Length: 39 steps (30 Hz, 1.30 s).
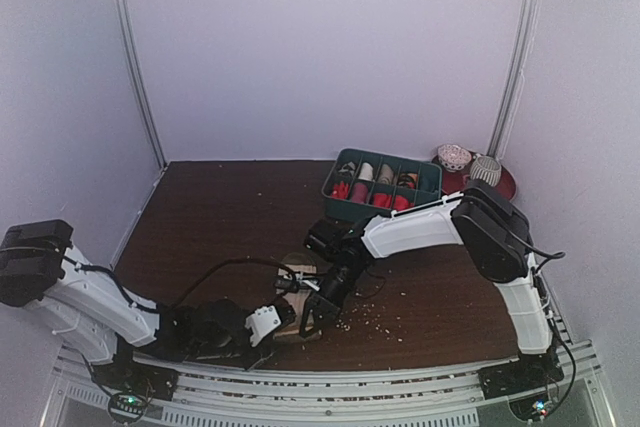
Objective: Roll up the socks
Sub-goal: Roll a pair of socks at the center of the board.
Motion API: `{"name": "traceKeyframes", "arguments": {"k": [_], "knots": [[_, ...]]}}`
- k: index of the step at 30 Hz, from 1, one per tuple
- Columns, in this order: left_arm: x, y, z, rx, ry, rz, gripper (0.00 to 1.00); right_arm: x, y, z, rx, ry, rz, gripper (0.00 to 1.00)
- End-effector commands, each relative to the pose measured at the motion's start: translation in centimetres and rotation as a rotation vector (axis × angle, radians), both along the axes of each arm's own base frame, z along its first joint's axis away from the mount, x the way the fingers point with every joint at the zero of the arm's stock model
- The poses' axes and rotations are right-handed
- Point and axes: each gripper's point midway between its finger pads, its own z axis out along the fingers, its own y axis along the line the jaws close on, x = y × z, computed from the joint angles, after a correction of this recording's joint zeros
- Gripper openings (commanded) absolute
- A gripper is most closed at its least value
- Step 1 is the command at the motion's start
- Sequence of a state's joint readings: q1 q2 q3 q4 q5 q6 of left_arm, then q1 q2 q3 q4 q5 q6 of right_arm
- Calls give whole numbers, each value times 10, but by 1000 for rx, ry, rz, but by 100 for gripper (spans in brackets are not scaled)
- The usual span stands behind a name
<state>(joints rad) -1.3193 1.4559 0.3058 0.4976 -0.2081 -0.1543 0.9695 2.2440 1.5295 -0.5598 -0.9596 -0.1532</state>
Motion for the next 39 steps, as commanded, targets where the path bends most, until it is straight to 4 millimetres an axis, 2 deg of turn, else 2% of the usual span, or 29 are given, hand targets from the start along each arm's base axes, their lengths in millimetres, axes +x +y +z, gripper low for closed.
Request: {"name": "traceKeyframes", "arguments": {"k": [1,5,8,10,12,14,16,19,21,22,24,29,33,39], "knots": [[-4,-17,6,-45,16,-32,31,-22,-68,-83,-396,27,6,9],[-3,-21,9,-67,20,-23,18,-21,-70,-86,-401,16,5,9],[-5,-21,8,-73,46,-15,0,-17,-68,-84,-388,-11,2,14],[-2,-16,2,-63,96,33,0,-12,-60,-73,-341,-44,3,16],[-2,-10,-6,-57,168,79,0,-3,-48,-53,-252,-105,-4,19],[-1,-1,-16,-59,263,134,0,14,-33,-25,-139,-221,-39,32],[-4,9,-27,-51,375,178,0,29,-21,8,-4,-360,-73,37],[-10,22,-43,-15,520,240,0,42,-18,50,187,-539,-139,47],[-14,26,-48,3,601,275,0,46,-16,77,313,-634,-161,49],[-16,27,-51,9,645,285,0,43,-18,82,347,-664,-155,50],[-18,29,-56,21,718,309,0,38,-22,80,393,-748,-104,52],[-24,34,-65,38,837,355,0,19,-25,54,375,-972,100,56],[-29,40,-69,41,886,360,0,12,-17,44,397,-1031,161,57],[-33,44,-71,48,905,356,0,14,-9,23,366,-1044,211,59]]}}
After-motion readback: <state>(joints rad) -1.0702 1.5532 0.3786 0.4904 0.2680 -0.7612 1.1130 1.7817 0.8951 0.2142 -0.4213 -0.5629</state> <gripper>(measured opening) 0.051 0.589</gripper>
